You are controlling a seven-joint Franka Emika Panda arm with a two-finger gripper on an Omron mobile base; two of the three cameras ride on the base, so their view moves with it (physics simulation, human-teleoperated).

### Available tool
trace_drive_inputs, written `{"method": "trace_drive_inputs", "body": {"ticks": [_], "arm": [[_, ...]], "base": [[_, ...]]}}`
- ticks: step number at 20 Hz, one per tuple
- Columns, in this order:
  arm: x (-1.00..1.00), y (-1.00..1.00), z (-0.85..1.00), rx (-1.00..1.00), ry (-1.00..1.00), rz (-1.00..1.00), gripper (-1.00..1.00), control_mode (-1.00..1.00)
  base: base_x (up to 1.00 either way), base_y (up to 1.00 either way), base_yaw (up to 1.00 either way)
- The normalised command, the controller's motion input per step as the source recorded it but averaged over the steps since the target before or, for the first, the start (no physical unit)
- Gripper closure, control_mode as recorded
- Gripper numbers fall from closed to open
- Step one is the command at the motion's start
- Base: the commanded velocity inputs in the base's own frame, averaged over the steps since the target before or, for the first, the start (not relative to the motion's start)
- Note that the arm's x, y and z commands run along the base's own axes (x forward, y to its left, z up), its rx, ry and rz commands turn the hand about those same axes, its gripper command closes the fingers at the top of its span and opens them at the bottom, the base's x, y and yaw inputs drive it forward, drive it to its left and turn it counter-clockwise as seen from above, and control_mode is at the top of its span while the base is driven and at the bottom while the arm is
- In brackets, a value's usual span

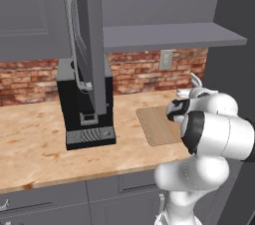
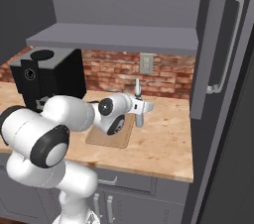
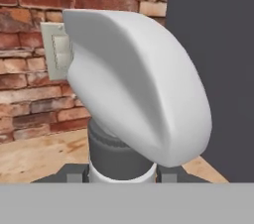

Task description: Grab the spray bottle from the cabinet, then place it next to the cutting board for sanitizing. Then grab the dish brush from the countertop next to the sink and place it next to the cutting board.

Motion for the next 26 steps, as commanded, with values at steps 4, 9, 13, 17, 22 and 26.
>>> {"method": "trace_drive_inputs", "body": {"ticks": [4, 9, 13, 17, 22, 26], "arm": [[0.04, 0.0, -0.03, 0.0, 0.02, 0.0, 1.0, -1.0], [0.0, 0.0, -0.06, 0.0, 0.01, 0.0, 1.0, -1.0], [0.0, -0.01, -0.1, 0.0, 0.0, 0.0, 1.0, -1.0], [0.0, 0.0, -0.25, 0.0, 0.03, 0.0, 1.0, -1.0], [0.0, -0.04, -0.3, 0.0, 0.03, 0.0, 1.0, -1.0], [0.0, -0.07, -0.29, 0.0, 0.02, 0.0, 1.0, -1.0]], "base": [[0.0, 0.0, 0.0], [0.0, 0.0, 0.0], [0.0, 0.0, 0.0], [0.0, 0.0, 0.0], [0.0, 0.0, 0.0], [0.0, 0.0, 0.0]]}}
